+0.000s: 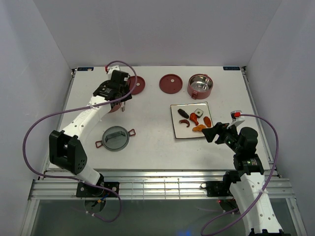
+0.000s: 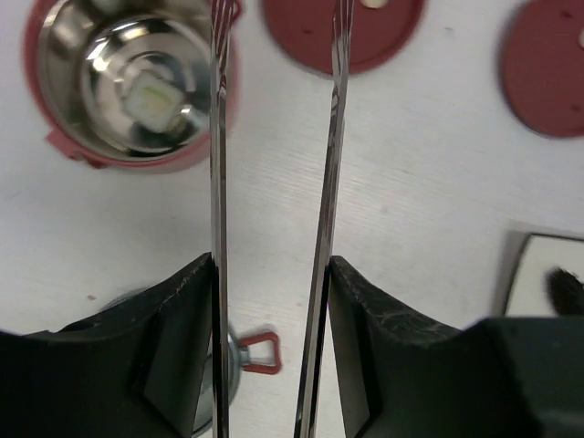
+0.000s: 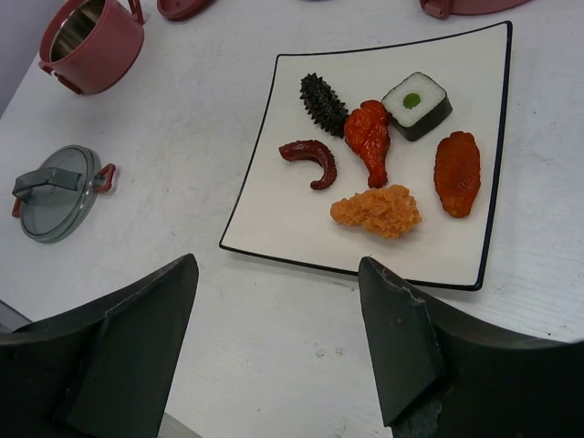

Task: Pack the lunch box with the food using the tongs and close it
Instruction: Place the fake food in the packing box, then pick up the fake food from the plate.

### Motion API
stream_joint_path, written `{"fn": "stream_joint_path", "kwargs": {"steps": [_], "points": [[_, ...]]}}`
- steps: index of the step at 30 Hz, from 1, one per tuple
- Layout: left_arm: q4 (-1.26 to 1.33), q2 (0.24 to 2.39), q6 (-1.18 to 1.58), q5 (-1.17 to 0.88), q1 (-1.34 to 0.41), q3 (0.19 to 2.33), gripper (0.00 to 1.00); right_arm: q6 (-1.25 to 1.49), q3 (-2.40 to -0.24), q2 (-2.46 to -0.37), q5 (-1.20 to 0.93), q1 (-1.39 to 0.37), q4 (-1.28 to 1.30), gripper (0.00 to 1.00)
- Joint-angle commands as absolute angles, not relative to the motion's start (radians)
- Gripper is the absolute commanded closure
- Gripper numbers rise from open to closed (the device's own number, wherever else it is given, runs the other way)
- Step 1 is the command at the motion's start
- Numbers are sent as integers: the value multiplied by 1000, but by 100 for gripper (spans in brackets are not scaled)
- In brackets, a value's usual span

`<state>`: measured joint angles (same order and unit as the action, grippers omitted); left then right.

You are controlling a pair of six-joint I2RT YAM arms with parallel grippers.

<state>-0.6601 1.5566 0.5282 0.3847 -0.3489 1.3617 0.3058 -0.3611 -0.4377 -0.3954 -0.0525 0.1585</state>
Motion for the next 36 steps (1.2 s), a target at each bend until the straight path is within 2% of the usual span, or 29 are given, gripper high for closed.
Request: {"fn": "stream_joint_path", "kwargs": {"steps": [1,6,12,18,36], "points": [[-709,1594,491,425,-488,1457,40,291,-387,-431,-387,-52,149,23],[-704,1647,485,445,-677,1473,40,291,-385,-437,-379,-52,152,23],[-621,1690,448,324,-820,1482,41,293,-383,-454,-359,-52,152,23],[-538,1706,466,177,-859,1470,39,299,-377,-456,-334,-54,150,23],[-538,1813,569,143,-874,1486,37,301,-379,-436,-334,-52,158,23]]}}
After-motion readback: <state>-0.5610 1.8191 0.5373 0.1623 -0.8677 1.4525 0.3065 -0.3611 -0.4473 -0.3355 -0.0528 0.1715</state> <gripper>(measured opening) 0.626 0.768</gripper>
